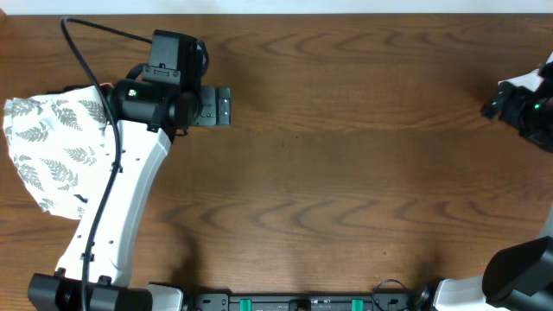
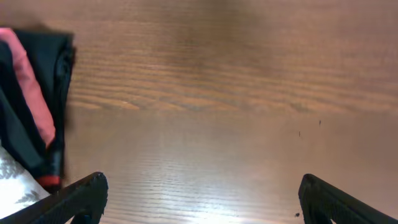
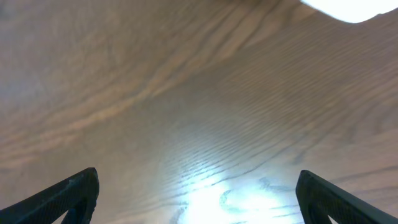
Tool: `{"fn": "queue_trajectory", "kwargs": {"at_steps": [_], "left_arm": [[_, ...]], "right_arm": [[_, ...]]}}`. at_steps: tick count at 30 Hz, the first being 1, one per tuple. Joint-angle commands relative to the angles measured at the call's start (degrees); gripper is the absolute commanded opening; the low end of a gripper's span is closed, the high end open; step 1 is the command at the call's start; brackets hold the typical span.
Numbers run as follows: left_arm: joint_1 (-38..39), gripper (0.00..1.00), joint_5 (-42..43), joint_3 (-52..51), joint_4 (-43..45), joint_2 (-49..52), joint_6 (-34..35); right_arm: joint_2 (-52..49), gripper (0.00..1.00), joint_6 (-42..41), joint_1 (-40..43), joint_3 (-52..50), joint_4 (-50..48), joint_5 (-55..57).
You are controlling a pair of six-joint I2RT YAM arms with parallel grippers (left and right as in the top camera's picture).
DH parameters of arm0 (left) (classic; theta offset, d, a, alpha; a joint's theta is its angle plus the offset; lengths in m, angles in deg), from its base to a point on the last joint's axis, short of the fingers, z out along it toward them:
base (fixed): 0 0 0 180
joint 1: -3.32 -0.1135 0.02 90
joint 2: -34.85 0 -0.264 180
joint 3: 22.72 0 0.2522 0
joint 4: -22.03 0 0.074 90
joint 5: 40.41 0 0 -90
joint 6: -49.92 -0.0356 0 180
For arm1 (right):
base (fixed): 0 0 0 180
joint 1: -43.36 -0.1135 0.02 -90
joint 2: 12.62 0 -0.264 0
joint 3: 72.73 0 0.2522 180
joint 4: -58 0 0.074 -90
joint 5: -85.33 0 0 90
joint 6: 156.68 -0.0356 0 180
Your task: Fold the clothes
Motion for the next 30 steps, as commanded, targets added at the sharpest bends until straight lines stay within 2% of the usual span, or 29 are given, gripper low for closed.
{"fn": "queue_trajectory", "kwargs": {"at_steps": [1, 4, 8, 15, 20, 30], "left_arm": [[-2.56, 0.98, -0.66, -1.27, 0.85, 1.49, 8.90], [-5.42, 0.98, -0.55, -1.27, 1.70, 2.62, 11.39], [-8.72, 0.98, 0.68, -1.27, 4.66, 2.91, 10.71], [-12.63, 0.98, 0.85, -1.27, 9.03, 3.48, 10.56], [-13.18, 0.98, 0.83, -1.27, 8.76, 3.54, 10.58], [-13.18, 0.98, 0.83, -1.27, 8.76, 3.56, 10.58]], "right_arm": [[-0.31, 0.99, 3.67, -3.19, -3.54, -0.90, -1.40], [-0.31, 0.99, 5.75, -6.86, -5.88, -3.04, -1.51], [-0.31, 0.99, 10.34, -13.20, -6.51, -5.73, -3.63], [-0.35, 0.99, 12.76, -22.97, -6.51, -12.68, -3.30], [-0.35, 0.99, 12.76, -25.75, -6.51, -14.01, -3.32], [-0.35, 0.99, 12.76, -25.79, -6.51, -14.01, -3.34]]}}
